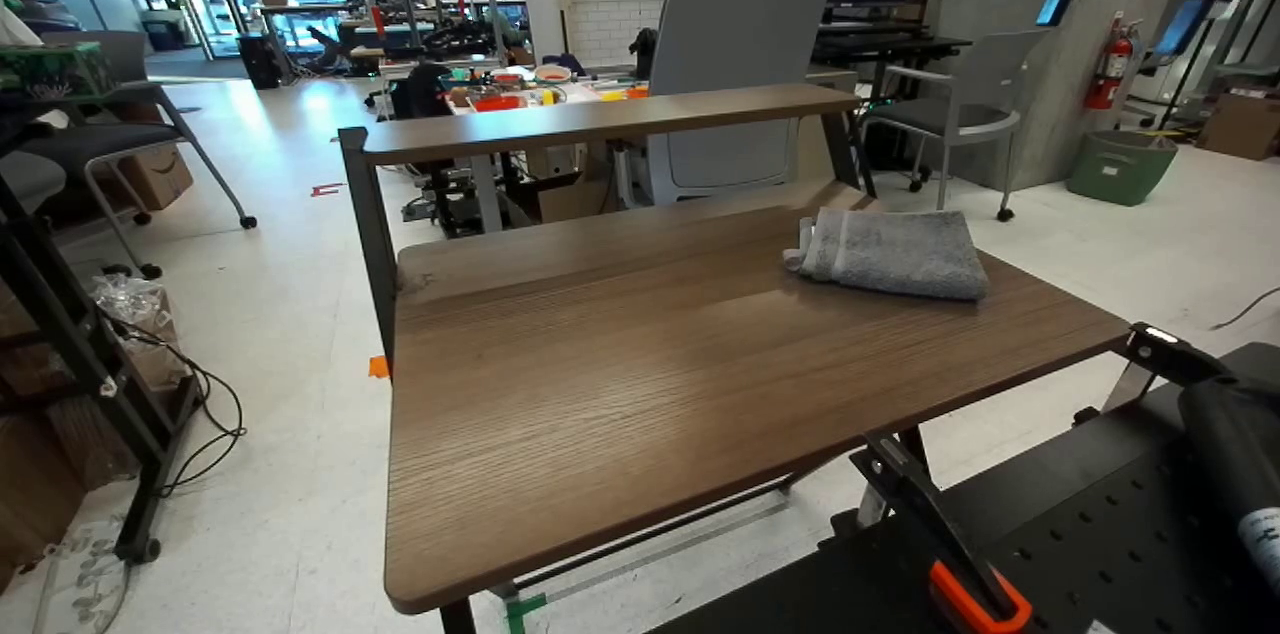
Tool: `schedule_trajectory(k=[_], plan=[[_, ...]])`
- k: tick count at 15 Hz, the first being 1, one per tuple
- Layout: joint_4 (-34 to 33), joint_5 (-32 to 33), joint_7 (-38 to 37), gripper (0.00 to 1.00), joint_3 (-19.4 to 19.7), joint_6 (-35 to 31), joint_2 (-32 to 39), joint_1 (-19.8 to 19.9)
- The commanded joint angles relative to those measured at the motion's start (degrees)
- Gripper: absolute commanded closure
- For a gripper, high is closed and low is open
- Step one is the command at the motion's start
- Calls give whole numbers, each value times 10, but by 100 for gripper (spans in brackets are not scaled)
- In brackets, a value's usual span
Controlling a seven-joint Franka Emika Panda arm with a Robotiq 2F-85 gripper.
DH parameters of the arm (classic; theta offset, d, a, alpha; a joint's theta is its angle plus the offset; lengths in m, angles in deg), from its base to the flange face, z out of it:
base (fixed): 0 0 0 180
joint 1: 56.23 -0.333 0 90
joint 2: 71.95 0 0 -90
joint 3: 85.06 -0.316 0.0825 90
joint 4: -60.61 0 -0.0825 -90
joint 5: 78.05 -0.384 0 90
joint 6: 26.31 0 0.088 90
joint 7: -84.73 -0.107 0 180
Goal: Move the towel to the left
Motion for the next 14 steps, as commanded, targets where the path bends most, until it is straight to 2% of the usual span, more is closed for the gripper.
schedule_trajectory(k=[1, 8, 14], plan=[[-81, -18, -39, 0, -24, -10, 98, 8], [-178, -5, -110, 0, -51, -25, 227, 5], [-225, 3, -148, 0, -61, -68, 312, -3]])
